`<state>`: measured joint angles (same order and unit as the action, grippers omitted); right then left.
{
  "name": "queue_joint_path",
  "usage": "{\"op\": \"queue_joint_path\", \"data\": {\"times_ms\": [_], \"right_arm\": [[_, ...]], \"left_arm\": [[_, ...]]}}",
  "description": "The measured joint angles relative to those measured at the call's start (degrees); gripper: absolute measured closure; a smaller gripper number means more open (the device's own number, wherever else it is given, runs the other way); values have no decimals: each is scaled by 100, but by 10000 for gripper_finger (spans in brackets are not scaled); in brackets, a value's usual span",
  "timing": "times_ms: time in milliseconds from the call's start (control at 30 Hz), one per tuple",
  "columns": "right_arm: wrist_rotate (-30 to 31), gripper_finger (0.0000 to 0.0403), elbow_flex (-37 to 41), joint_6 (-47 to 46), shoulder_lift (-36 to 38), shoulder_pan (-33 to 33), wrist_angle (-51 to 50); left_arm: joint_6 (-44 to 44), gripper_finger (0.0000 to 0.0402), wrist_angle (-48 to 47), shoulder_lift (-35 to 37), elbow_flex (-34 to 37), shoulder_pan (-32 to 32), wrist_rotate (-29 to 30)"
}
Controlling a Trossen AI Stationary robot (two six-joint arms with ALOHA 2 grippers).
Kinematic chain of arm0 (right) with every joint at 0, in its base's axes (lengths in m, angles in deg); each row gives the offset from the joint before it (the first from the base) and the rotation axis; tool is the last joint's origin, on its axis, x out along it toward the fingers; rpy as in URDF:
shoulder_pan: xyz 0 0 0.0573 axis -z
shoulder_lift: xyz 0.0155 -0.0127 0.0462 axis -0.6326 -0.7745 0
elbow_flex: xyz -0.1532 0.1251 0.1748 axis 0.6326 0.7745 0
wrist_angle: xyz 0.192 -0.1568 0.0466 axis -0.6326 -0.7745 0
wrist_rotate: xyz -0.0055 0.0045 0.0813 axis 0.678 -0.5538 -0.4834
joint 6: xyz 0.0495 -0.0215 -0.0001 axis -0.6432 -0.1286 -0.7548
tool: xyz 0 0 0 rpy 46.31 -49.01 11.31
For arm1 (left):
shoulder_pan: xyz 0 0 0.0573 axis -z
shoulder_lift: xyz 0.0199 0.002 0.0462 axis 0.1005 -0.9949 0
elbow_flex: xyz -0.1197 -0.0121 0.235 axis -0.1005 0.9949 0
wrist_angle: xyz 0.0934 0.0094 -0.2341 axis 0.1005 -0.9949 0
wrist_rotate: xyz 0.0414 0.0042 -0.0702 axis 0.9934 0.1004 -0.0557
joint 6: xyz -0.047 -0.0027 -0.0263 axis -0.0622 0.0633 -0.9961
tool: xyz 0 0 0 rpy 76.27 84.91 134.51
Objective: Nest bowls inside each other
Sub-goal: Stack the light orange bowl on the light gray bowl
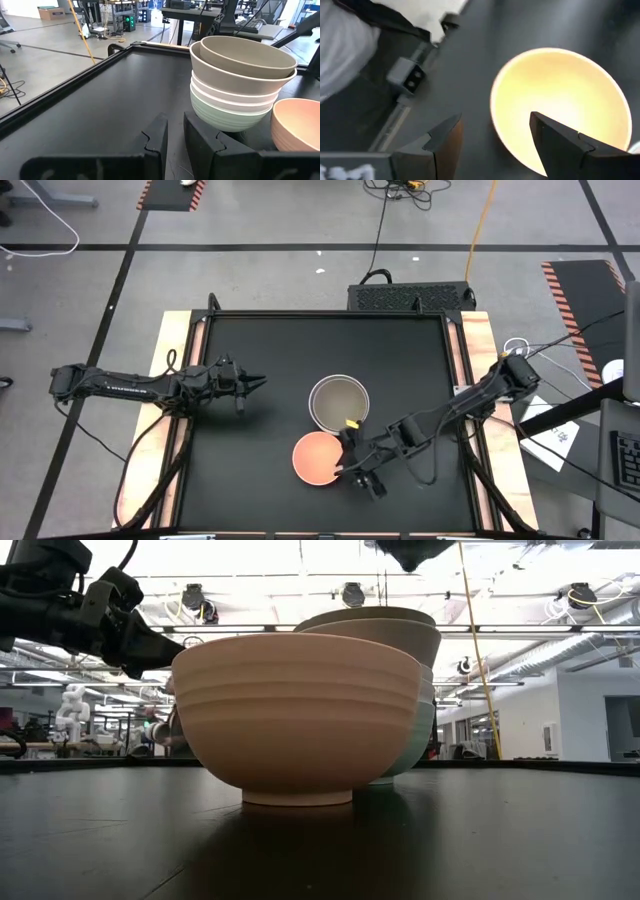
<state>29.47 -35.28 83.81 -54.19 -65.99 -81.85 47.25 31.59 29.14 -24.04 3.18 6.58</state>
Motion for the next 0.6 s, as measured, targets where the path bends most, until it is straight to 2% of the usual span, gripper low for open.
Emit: {"op": "queue_joint_path", "data": {"times_ms": [300,433,600], "right_arm": [[77,179,4,187,-256,181,-24],[-330,179,4,241,-352,203,-51],[-369,179,2,275,-539,204,-14]], "left_arm": [[32,339,2,0,0,-2,4],[50,339,-14,0,0,-2,4],[59,339,-73,1,0,-2,4]]}}
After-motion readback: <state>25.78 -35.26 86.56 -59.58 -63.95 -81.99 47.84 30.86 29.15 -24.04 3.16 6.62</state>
